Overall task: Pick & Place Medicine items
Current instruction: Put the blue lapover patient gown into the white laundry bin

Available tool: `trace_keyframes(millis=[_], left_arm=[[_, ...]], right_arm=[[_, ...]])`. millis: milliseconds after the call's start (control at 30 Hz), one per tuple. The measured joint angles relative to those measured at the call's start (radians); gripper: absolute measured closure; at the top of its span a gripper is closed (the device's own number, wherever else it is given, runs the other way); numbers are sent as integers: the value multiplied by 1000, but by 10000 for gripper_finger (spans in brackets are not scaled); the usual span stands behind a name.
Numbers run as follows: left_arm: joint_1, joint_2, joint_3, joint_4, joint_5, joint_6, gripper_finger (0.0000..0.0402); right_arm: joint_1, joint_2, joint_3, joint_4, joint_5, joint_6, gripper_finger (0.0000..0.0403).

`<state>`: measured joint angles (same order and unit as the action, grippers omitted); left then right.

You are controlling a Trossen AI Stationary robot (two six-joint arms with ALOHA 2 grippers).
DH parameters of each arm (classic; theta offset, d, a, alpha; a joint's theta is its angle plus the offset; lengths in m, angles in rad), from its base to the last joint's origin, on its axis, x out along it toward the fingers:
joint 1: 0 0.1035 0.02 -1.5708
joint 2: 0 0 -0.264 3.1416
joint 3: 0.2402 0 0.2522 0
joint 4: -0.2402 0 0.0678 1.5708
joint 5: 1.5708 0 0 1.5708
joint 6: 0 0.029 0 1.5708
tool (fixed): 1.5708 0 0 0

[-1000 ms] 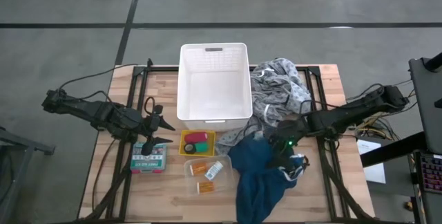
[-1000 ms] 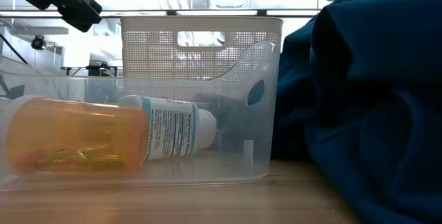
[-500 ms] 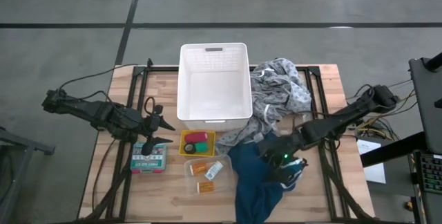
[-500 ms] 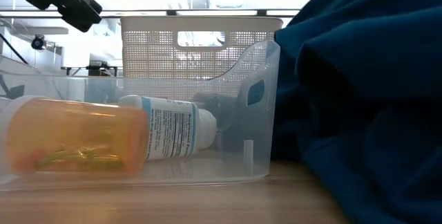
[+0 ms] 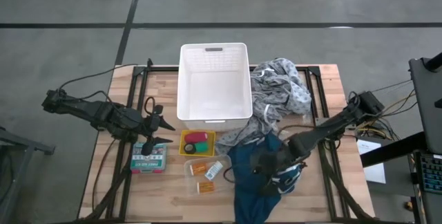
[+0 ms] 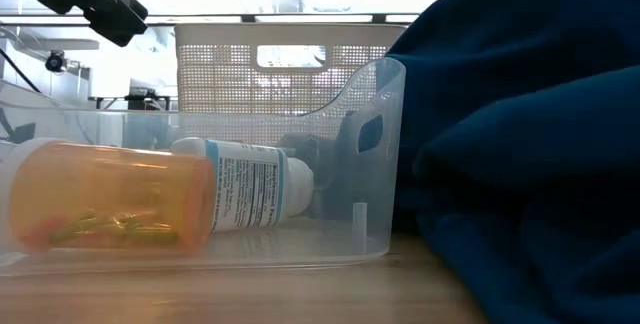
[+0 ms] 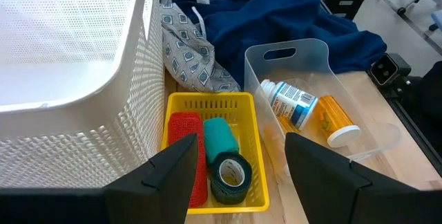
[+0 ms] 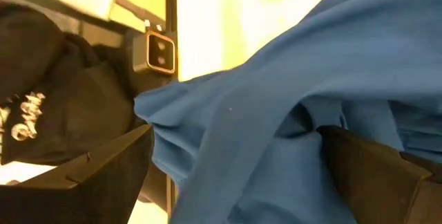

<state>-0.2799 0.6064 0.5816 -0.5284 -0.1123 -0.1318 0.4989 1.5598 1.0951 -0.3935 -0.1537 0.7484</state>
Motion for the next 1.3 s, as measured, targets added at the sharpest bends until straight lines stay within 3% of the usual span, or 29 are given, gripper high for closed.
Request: trace_keyframes(millis=[400, 1300], left_arm=[[0, 0, 0, 0, 0, 0, 176], [0, 0, 0, 0, 0, 0, 176]], right_arm=[[68, 195, 199, -113, 0, 1, 3], [86, 441, 206, -120, 23, -55, 3]])
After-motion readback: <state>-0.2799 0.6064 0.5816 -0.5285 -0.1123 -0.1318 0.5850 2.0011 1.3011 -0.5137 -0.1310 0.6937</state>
